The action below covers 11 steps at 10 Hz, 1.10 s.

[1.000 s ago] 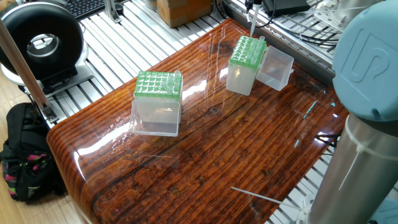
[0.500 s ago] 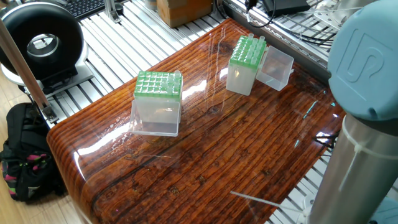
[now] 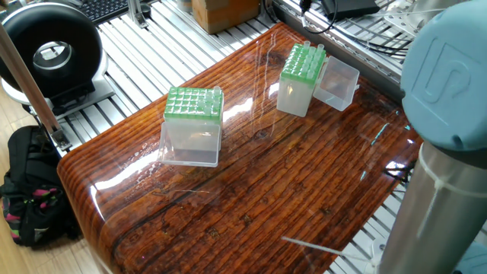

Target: Transfer all large pipette tips from one holder to another

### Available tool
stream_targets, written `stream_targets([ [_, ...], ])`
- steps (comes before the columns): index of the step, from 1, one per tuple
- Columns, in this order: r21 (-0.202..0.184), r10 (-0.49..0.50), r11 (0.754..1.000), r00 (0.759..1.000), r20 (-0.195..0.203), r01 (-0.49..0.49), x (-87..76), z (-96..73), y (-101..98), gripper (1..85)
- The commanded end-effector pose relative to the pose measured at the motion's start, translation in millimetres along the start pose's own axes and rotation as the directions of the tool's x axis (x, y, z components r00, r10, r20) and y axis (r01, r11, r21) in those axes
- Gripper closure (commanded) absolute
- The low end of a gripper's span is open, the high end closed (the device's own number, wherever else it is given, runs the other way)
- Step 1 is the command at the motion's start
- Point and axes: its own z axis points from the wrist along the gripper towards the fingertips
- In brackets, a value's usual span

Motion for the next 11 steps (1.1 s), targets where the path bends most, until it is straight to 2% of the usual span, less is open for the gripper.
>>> stream_targets([
  [1,-0.024,0.080,0.997,0.997,0.015,-0.080,-18.4,4.8,51.3,56.0],
  [4,-0.016,0.111,0.994,0.993,0.029,-0.110,-40.0,8.9,70.8,58.7],
  [5,-0.024,0.111,0.994,0.993,0.035,-0.110,-43.1,9.5,74.1,58.7],
  [6,-0.012,0.108,0.994,0.993,0.040,-0.107,-44.5,9.9,71.0,60.7],
  [7,0.061,0.085,0.994,0.996,0.021,-0.086,-35.6,8.4,44.9,67.7],
  [8,0.099,0.029,0.995,1.000,-0.004,-0.028,-28.9,7.2,32.9,71.0],
  [9,0.103,-0.063,0.993,0.998,-0.018,0.064,-27.6,7.0,31.6,70.7],
  [11,0.054,-0.230,0.972,0.973,-0.004,0.230,-33.1,8.1,44.7,64.3],
])
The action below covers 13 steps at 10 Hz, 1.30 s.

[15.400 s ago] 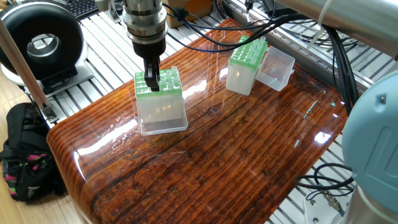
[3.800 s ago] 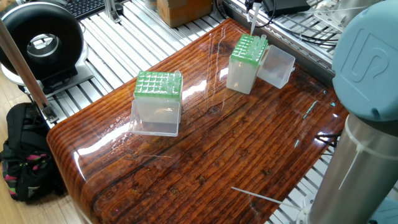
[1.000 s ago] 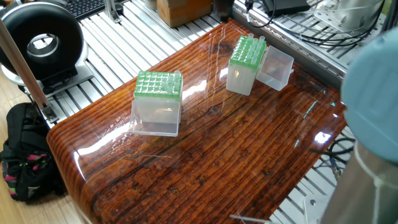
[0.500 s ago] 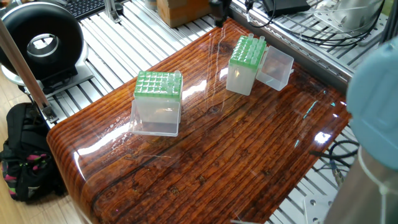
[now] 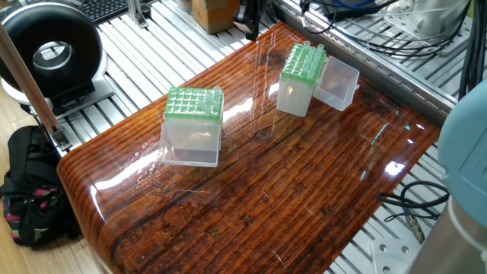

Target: Transfer all large pipette tips from one holder to another

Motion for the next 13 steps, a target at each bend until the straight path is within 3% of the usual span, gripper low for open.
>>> stream_targets([
  [1,-0.016,-0.198,0.980,0.980,-0.001,0.198,0.9,-1.0,3.5,64.0],
  [3,-0.020,-0.187,0.982,0.982,-0.020,0.186,5.9,-1.1,3.7,64.0],
  [5,-0.058,-0.134,0.989,0.990,0.035,0.135,-20.0,12.7,45.4,63.3],
  [8,-0.081,-0.096,0.991,0.992,0.084,0.103,-56.3,21.6,96.8,63.0],
  [11,-0.067,-0.050,0.996,0.996,0.080,0.055,-81.8,15.4,119.4,63.0],
  [12,-0.086,-0.027,0.996,0.995,0.094,0.035,-92.8,22.5,132.1,63.0],
  [13,-0.078,-0.023,0.996,0.994,0.106,0.032,-102.8,29.8,134.0,63.0],
])
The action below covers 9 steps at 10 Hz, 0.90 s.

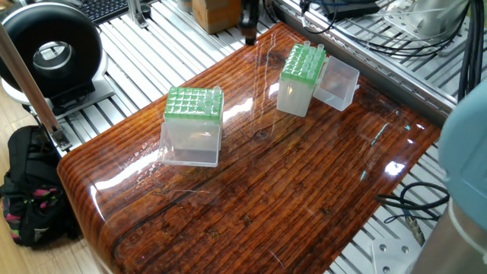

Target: Transfer all large pipette tips from one holder to another

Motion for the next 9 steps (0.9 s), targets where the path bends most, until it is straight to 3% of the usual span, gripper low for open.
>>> stream_targets([
  [1,0.001,0.038,0.999,0.999,0.034,-0.038,-33.4,19.6,19.7,63.0],
  [4,0.020,0.035,0.999,0.999,0.021,-0.035,-39.1,35.0,15.1,63.0],
  [5,0.010,0.026,1.000,1.000,0.011,-0.026,-37.4,37.6,14.5,62.7],
  [7,0.010,0.001,1.000,0.999,-0.039,0.000,-24.7,42.3,7.9,62.7],
  [9,0.013,-0.016,1.000,0.998,-0.063,0.017,-15.8,47.1,2.2,62.3],
])
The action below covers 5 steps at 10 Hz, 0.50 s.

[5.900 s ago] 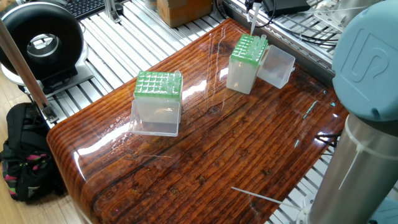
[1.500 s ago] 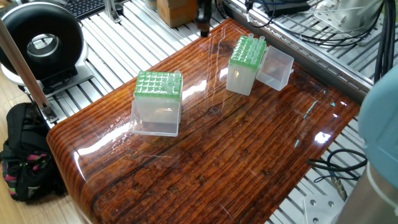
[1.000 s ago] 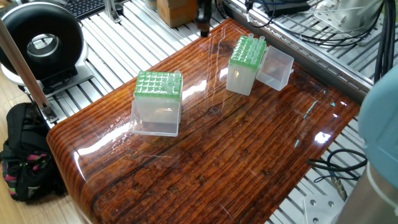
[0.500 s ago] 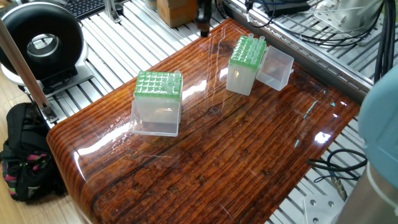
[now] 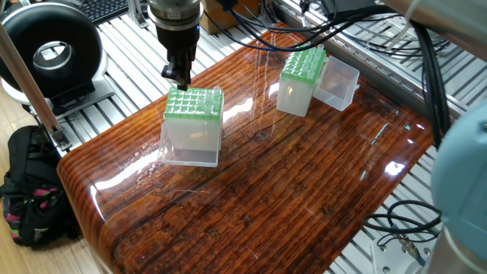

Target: Transfer all large pipette tips from one holder to another

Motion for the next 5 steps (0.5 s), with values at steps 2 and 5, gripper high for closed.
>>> stream_targets([
  [2,-0.034,-0.041,0.999,0.999,-0.028,0.040,9.9,14.1,-0.2,55.3],
  [5,-0.046,-0.062,0.997,0.998,-0.019,0.061,8.4,25.3,1.1,52.7],
])
